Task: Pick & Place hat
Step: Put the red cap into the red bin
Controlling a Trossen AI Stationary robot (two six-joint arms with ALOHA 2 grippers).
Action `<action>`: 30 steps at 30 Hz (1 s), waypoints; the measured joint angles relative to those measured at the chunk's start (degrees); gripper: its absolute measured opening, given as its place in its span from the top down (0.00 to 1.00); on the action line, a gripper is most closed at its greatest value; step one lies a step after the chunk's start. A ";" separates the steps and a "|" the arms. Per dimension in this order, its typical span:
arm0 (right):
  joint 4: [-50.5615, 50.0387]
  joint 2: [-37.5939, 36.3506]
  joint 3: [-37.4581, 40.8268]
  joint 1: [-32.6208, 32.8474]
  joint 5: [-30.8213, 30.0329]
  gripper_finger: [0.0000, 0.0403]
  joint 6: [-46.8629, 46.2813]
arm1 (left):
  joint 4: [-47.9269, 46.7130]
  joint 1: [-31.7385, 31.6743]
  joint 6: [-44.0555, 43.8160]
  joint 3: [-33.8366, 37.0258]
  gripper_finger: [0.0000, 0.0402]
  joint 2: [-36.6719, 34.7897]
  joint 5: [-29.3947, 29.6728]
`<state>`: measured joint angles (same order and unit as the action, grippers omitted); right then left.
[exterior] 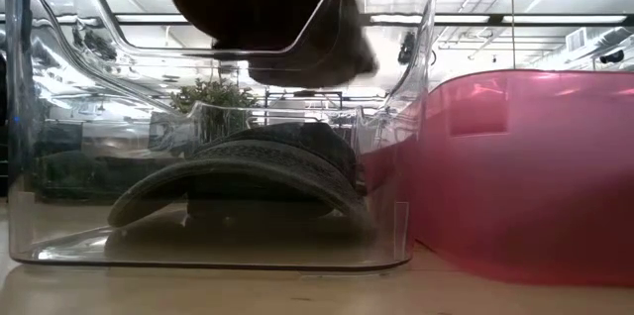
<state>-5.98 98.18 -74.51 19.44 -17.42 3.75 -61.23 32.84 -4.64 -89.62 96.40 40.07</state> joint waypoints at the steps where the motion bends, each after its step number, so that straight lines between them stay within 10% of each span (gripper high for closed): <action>1: -0.48 0.01 0.01 -0.23 0.08 0.64 -0.34 | -0.01 0.00 0.15 0.00 1.00 0.00 0.03; 30: -1.21 -0.14 0.03 -3.27 10.57 0.64 -12.55 | 0.27 0.12 0.83 0.00 1.00 0.00 -2.40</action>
<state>-7.19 98.04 -74.48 16.17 -6.85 -8.80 -60.96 32.96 -3.81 -89.62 96.40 37.67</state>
